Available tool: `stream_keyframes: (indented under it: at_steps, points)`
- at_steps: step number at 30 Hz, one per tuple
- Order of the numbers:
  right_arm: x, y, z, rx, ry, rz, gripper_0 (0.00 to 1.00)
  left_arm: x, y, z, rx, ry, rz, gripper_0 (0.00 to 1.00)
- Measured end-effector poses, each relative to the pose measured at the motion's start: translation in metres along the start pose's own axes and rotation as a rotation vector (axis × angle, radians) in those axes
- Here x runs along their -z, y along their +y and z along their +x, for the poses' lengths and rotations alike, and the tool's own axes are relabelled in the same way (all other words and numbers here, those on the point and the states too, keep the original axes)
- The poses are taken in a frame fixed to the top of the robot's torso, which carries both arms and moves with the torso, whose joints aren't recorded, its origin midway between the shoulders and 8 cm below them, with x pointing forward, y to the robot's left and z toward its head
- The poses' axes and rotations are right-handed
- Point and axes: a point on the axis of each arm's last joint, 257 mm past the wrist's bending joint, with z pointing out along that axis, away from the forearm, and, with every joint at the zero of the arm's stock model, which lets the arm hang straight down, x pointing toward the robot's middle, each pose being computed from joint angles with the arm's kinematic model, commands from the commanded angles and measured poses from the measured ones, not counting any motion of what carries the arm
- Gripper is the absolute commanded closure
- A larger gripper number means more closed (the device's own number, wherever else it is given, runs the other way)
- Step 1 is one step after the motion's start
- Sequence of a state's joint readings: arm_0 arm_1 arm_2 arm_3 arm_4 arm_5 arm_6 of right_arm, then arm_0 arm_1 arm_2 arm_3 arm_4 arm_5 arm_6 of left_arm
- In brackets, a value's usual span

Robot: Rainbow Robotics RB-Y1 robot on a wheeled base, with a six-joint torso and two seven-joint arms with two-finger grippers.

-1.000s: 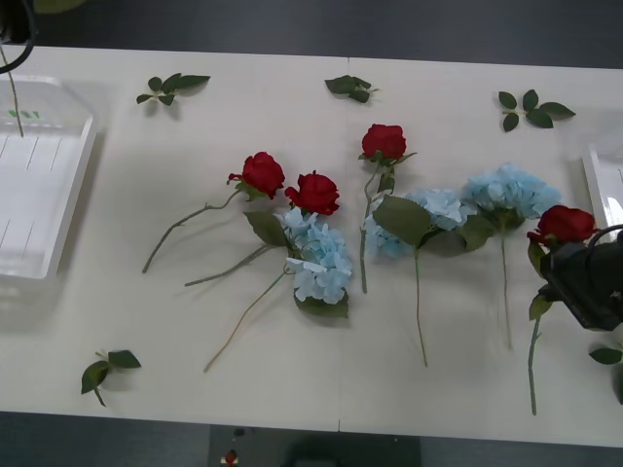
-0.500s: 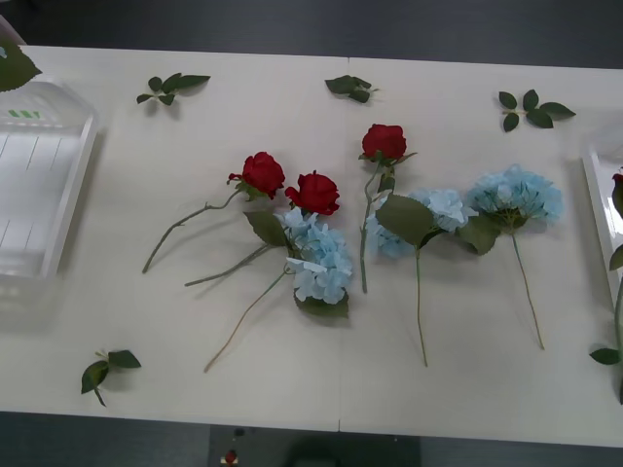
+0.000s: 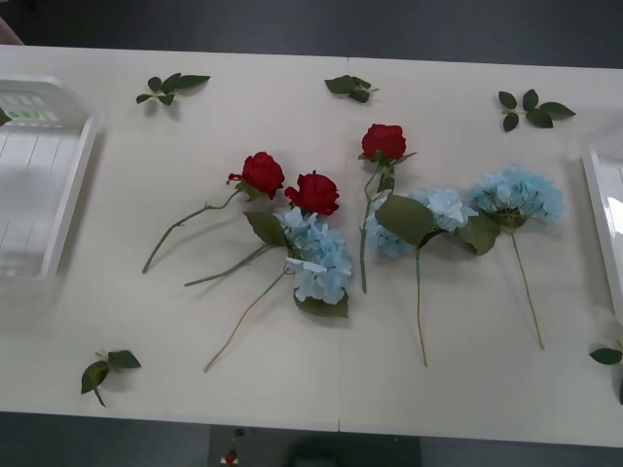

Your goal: Put the red flowers into the right box and the blue flowers into the left box

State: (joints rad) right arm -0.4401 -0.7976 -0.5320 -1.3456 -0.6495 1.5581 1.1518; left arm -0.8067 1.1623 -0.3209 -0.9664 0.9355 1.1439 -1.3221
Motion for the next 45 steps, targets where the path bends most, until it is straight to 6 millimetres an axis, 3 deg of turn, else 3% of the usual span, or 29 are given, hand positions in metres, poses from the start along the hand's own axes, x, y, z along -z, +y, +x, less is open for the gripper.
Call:
stream_keyframes:
  at_steps: [3,4,5,7,11,14,20,26,27,28,29,31,32,33,39,45]
  points:
    - [0.001,-0.007,-0.031,-0.031,-0.027,0.015,1.00,-0.004,0.006,0.000,0.016,-0.006,-0.005,0.96]
    - [0.000,-0.011,-0.041,-0.041,-0.045,0.026,1.00,-0.005,0.007,-0.001,0.020,-0.009,-0.006,0.88]
    - [-0.001,-0.016,-0.051,-0.046,-0.063,0.040,1.00,-0.005,0.008,-0.002,0.023,-0.014,-0.006,0.58]
    - [-0.004,-0.028,-0.070,-0.034,-0.100,0.075,1.00,-0.006,0.009,-0.004,0.027,-0.026,-0.005,0.34]
    - [-0.016,-0.051,-0.088,0.062,-0.129,0.126,1.00,-0.006,0.007,-0.014,0.027,-0.066,0.004,0.10]
    - [-0.029,-0.062,-0.089,0.060,-0.147,0.131,1.00,-0.006,0.006,-0.019,0.027,-0.084,0.010,0.01]
    - [-0.052,-0.065,-0.078,0.081,-0.151,0.153,1.00,-0.003,-0.013,-0.020,0.040,-0.082,0.069,0.00]
    - [-0.073,-0.064,-0.062,0.113,-0.141,0.168,1.00,0.013,-0.068,-0.025,0.025,-0.094,0.207,0.00]
    - [-0.075,-0.065,-0.060,0.111,-0.138,0.167,0.96,0.017,-0.078,-0.026,0.010,-0.099,0.227,0.00]
    - [-0.077,-0.066,-0.057,0.106,-0.135,0.166,0.86,0.020,-0.088,-0.025,-0.008,-0.103,0.243,0.00]
    - [-0.077,-0.068,-0.056,0.101,-0.133,0.165,0.71,0.023,-0.097,-0.023,-0.028,-0.107,0.258,0.00]
    - [-0.077,-0.071,-0.056,0.095,-0.133,0.165,0.20,0.028,-0.115,-0.017,-0.078,-0.113,0.283,0.00]
    - [-0.077,-0.071,-0.056,0.093,-0.133,0.165,0.07,0.029,-0.124,-0.012,-0.103,-0.114,0.295,0.00]
    - [-0.077,-0.071,-0.056,0.093,-0.133,0.165,0.00,0.032,-0.133,-0.006,-0.131,-0.116,0.309,0.00]
    - [-0.076,-0.066,-0.056,0.095,-0.131,0.153,0.00,0.048,-0.182,0.030,-0.224,-0.148,0.433,0.00]
    - [-0.049,-0.028,-0.051,0.248,-0.098,0.129,0.00,0.060,-0.231,0.066,-0.260,-0.171,0.539,0.00]
